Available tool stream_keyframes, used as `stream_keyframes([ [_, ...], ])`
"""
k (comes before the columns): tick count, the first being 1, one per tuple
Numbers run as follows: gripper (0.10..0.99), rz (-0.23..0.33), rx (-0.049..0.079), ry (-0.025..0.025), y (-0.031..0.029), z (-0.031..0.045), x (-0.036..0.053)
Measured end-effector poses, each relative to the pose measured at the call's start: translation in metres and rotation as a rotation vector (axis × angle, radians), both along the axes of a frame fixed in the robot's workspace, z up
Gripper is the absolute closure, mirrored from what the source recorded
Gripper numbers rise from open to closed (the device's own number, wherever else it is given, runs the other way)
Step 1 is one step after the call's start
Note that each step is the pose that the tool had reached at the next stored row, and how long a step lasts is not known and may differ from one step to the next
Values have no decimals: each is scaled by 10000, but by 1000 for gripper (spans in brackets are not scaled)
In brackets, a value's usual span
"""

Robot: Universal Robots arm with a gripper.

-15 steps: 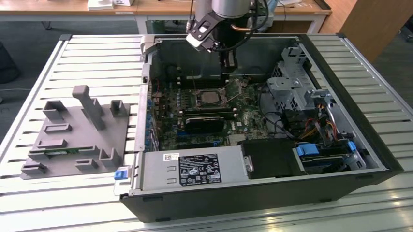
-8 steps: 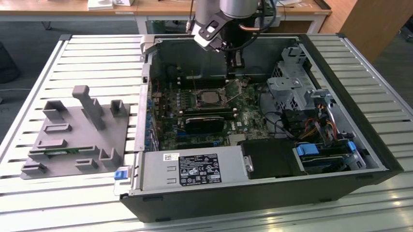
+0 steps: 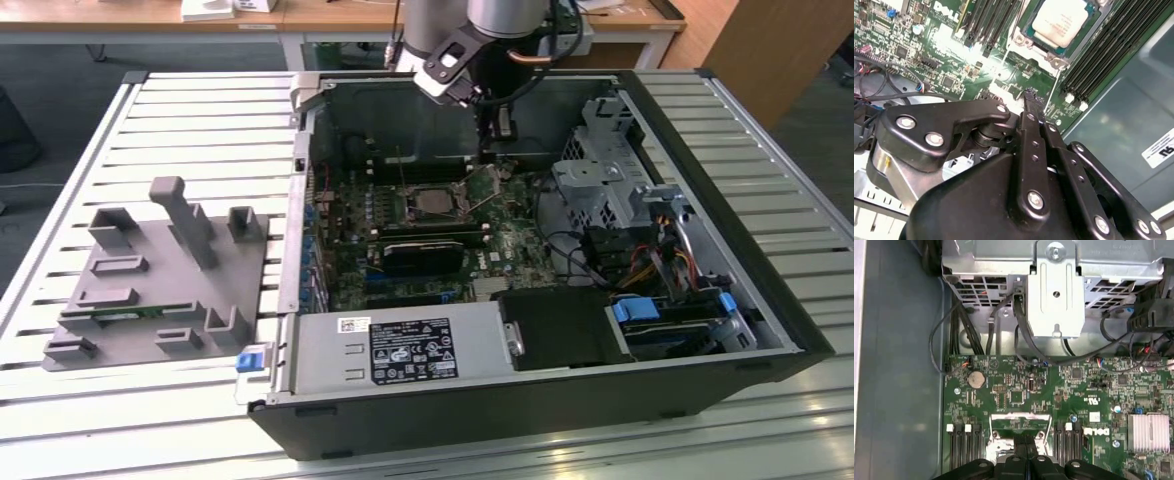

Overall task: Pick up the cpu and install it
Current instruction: 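Close the cpu cover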

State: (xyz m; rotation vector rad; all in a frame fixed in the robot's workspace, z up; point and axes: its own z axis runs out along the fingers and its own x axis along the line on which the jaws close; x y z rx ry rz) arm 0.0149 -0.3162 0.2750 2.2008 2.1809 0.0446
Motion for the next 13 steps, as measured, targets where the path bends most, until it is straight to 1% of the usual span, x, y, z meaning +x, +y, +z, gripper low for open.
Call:
stream_keyframes([
  [11,980,0,0,2,0,0,116],
  [13,980,0,3,8,0,-1,154],
])
